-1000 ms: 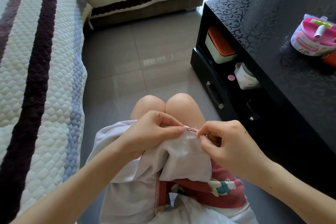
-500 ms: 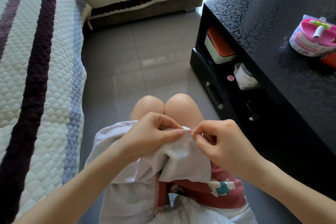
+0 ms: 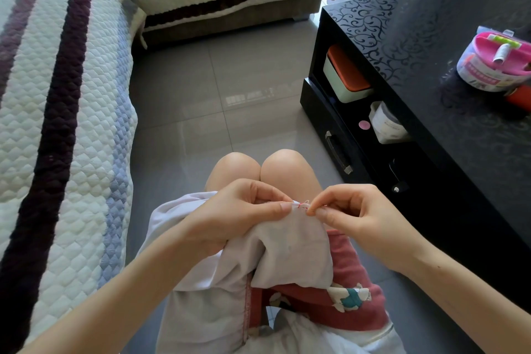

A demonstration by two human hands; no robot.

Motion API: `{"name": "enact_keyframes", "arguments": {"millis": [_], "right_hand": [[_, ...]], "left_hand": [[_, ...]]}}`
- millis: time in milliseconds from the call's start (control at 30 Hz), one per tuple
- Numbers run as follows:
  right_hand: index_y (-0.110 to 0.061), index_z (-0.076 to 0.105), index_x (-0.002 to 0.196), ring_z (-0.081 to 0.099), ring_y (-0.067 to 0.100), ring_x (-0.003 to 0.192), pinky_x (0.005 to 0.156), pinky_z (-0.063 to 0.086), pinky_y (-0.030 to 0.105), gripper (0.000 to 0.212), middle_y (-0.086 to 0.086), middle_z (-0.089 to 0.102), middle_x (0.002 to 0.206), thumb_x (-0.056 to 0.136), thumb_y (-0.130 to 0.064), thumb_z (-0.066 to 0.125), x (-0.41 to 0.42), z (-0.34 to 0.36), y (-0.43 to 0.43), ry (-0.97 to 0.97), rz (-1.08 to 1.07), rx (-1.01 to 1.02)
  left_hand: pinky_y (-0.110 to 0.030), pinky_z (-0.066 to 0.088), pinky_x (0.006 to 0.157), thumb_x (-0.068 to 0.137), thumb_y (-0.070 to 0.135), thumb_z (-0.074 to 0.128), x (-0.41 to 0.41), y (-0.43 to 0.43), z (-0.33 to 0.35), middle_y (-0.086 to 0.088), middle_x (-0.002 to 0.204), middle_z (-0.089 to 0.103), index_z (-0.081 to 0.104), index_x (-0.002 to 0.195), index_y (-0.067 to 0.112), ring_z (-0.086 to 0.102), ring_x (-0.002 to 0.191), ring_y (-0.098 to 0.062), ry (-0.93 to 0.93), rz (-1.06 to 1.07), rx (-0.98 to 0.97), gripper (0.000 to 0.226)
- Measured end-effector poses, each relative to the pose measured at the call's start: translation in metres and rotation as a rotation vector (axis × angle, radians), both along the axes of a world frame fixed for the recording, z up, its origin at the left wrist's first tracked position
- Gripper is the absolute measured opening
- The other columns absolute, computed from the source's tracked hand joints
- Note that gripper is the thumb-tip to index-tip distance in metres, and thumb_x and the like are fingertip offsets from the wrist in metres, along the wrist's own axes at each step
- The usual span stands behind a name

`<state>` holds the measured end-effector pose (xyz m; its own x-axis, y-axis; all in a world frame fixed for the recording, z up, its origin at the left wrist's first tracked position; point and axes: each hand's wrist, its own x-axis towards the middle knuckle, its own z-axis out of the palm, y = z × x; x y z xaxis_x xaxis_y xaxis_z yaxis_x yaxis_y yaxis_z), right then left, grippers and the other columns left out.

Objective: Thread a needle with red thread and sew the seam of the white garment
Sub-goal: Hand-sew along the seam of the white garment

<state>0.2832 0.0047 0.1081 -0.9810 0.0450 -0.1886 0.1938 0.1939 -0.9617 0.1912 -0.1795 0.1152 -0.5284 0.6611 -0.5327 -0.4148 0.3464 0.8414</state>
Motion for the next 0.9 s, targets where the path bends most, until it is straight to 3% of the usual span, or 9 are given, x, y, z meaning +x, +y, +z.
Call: {"name": "enact_keyframes", "arguments": {"millis": [100,200,333,433,533,633,767,900], "right_hand": [[-0.004,0.072,0.082,0.070,0.013,0.077,0.068,0.054,0.021,0.019,0.004,0.073,0.077,0.088,0.008,0.059,0.001,0.001,0.004,-0.045,0.021,-0.078],[0.003,0.068,0.085,0.059,-0.005,0.053,0.051,0.042,0.006,0.018,-0.009,0.066,0.058,0.088,0.013,0.053,0.000,0.003,0.004,-0.082,0.029,-0.163],[0.001,0.066,0.089,0.052,-0.003,0.044,0.045,0.038,0.006,0.016,-0.011,0.060,0.049,0.089,0.009,0.052,-0.002,0.006,0.003,-0.105,0.032,-0.252],[-0.004,0.067,0.084,0.035,0.001,0.044,0.045,0.028,0.012,0.010,-0.011,0.056,0.051,0.087,-0.006,0.057,-0.001,0.004,0.001,-0.134,0.050,-0.268],[-0.005,0.064,0.081,0.044,-0.001,0.047,0.049,0.033,0.009,0.013,-0.009,0.057,0.055,0.090,0.000,0.058,-0.001,-0.002,-0.003,-0.140,0.025,-0.332],[-0.016,0.066,0.077,0.042,0.003,0.051,0.049,0.032,0.014,0.009,-0.004,0.052,0.057,0.086,-0.014,0.065,-0.003,-0.004,-0.008,-0.124,0.064,-0.363],[-0.001,0.054,0.085,0.044,0.009,0.046,0.046,0.036,0.018,0.022,0.002,0.052,0.053,0.080,-0.020,0.064,-0.005,-0.001,-0.001,-0.133,0.066,-0.308],[0.001,0.060,0.077,0.054,0.010,0.054,0.052,0.043,0.019,0.011,0.002,0.060,0.059,0.087,-0.003,0.063,-0.003,-0.003,0.008,-0.082,0.009,-0.169]], "left_hand": [[-0.018,0.053,0.069,0.075,0.021,0.067,-0.001,0.000,0.000,-0.007,0.085,0.074,0.074,0.089,0.005,0.067,0.077,-0.010,-0.071,0.009,0.052,0.022],[-0.019,0.053,0.067,0.074,0.020,0.067,-0.002,-0.001,0.001,-0.007,0.084,0.073,0.074,0.089,0.004,0.067,0.075,-0.010,-0.124,0.015,0.075,0.024],[-0.019,0.054,0.065,0.074,0.017,0.066,-0.004,0.000,0.001,-0.005,0.082,0.074,0.074,0.088,0.004,0.068,0.073,-0.010,-0.195,0.019,0.101,0.021],[-0.018,0.053,0.063,0.078,0.015,0.066,-0.004,0.000,0.002,-0.004,0.080,0.074,0.075,0.084,0.007,0.069,0.072,-0.009,-0.235,0.013,0.130,0.014],[-0.019,0.053,0.063,0.080,0.015,0.071,-0.004,0.001,0.002,-0.003,0.079,0.073,0.074,0.085,0.005,0.068,0.070,-0.009,-0.251,0.007,0.120,0.012],[-0.020,0.053,0.062,0.077,0.018,0.071,-0.004,0.003,-0.001,-0.005,0.077,0.071,0.072,0.086,0.003,0.066,0.068,-0.010,-0.233,0.003,0.084,0.018],[-0.021,0.054,0.066,0.074,0.020,0.068,-0.004,0.004,-0.003,-0.009,0.082,0.072,0.076,0.080,0.008,0.066,0.072,-0.013,-0.212,0.004,0.084,0.016],[-0.024,0.053,0.070,0.074,0.021,0.073,-0.006,0.005,-0.005,-0.014,0.091,0.071,0.076,0.078,0.009,0.065,0.078,-0.016,-0.158,0.031,0.068,0.013]]}}
